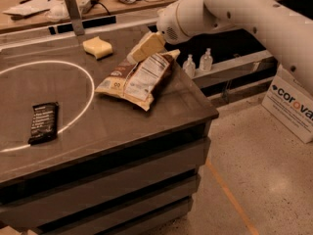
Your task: Pick sponge
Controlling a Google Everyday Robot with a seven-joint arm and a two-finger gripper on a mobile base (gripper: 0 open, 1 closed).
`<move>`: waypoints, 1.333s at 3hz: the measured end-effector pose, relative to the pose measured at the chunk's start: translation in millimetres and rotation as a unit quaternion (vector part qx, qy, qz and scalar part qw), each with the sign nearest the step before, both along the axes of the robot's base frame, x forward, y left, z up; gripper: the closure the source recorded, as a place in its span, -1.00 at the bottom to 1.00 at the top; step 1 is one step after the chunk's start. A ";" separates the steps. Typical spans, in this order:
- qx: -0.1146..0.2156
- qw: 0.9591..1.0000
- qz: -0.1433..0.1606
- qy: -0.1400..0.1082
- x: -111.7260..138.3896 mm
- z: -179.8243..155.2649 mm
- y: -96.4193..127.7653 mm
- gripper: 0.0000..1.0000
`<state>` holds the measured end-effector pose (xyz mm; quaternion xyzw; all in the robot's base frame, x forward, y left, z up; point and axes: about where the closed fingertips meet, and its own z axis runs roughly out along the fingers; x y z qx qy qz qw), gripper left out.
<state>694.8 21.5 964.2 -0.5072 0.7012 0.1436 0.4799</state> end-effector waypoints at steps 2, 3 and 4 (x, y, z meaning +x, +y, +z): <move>0.023 0.999 -0.017 0.017 54.7 -33.4 60.9 -1.00; 0.030 0.999 -0.025 0.027 71.3 -47.2 77.6 -1.00; 0.040 0.998 -0.029 0.029 92.4 -58.1 97.0 -1.00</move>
Offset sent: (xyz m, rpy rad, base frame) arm 0.0761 0.0823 -0.0465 0.0459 0.0512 -0.0547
